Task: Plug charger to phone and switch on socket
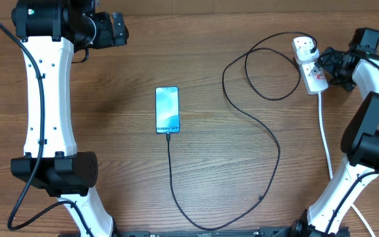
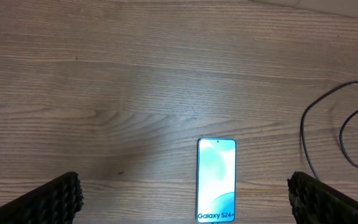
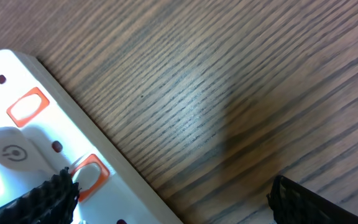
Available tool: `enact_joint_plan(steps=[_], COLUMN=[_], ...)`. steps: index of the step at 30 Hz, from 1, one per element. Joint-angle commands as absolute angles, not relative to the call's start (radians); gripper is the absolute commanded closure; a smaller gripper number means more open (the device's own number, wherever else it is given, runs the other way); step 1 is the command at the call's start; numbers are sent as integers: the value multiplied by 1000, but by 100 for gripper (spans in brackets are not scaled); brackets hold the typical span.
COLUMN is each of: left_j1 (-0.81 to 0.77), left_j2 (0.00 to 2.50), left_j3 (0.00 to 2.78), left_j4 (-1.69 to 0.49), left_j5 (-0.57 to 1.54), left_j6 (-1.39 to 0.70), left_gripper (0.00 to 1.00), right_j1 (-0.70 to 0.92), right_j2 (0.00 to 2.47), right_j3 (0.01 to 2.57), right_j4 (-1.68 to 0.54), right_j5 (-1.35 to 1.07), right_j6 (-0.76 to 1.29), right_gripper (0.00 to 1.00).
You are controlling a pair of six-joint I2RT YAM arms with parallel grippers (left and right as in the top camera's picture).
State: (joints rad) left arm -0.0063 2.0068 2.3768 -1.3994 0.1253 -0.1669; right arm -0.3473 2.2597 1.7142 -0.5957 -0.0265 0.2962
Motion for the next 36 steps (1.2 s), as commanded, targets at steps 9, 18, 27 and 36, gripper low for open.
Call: enact_joint_plan(steps=[9,18,27,36], left_j1=[-2,-2,-2,-2], left_j2=[1991,1991,1991,1991], left_j3=[2391,2391,2391,2391], left_j4=[-1400,-1400,-1400,-1400], left_j5=[115,115,115,115], left_j6=[-180,-180,-180,-180], left_gripper=[0,0,0,0], right_j1=[-355,-355,-360,-360], right_j2=[2300,2300,2300,2300], right_j3=[1712,1712,1712,1712], right_j4=[-599,-573,-561,-558], right_j5=[-54,-28,6,-89], right_j6=[307,323,348,318], right_gripper=[7,9,9,9])
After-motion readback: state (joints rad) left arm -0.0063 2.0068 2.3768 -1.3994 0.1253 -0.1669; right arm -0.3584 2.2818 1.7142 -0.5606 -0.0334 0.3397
